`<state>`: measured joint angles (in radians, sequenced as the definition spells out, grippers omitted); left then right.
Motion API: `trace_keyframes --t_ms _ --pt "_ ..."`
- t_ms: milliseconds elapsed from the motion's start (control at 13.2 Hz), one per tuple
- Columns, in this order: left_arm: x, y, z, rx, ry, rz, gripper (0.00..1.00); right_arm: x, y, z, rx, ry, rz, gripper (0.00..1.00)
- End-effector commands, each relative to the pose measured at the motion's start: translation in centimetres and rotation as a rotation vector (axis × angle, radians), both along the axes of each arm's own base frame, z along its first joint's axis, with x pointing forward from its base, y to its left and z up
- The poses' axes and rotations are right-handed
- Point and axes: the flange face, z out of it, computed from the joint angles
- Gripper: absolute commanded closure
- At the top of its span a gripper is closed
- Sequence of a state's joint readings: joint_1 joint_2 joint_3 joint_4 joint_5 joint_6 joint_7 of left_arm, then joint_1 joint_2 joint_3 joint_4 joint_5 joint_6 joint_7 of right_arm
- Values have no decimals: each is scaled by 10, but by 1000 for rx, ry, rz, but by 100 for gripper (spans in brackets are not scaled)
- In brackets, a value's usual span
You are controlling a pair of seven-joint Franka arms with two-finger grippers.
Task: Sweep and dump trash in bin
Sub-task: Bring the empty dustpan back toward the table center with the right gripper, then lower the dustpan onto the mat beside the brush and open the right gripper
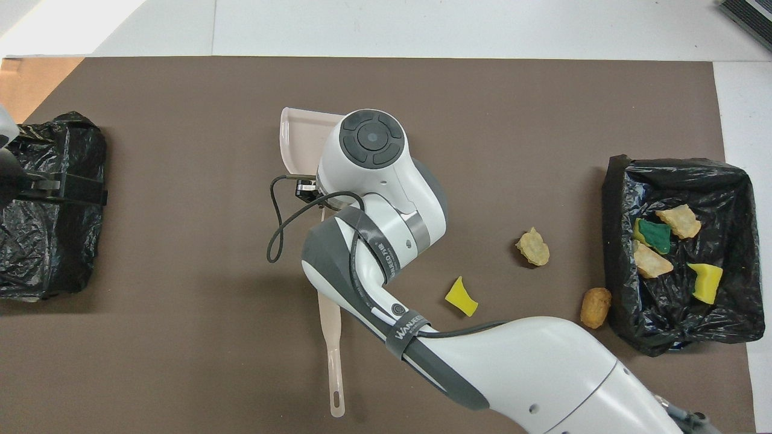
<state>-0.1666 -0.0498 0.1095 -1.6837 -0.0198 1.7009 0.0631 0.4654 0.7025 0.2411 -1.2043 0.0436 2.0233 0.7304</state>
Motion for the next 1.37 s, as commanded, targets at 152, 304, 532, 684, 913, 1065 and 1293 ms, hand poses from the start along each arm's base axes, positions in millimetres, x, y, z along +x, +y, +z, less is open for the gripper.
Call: trace_keyframes --t_ms 152,304,532,684,913,1065,1293 --pt "-14 -3 3 15 35 -23 0 -1 8 -14 28 47 -18 100" --pt "-19 -7 5 13 41 -37 0 -9 7 -32 6 64 26 100" --pt "-20 -7 4 13 45 -38 0 -9 5 -34 5 57 76 100" --pt "-20 -7 3 12 46 -38 0 -12 4 -39 -4 55 133 83" --pt "-20 -7 2 12 46 -37 0 -12 3 -38 -15 47 139 80" --pt "-20 -5 3 -10 45 -18 0 -11 1 -35 -13 44 134 72" --pt "-18 -4 0 -13 48 -17 0 -9 -2 -35 -14 46 125 71"
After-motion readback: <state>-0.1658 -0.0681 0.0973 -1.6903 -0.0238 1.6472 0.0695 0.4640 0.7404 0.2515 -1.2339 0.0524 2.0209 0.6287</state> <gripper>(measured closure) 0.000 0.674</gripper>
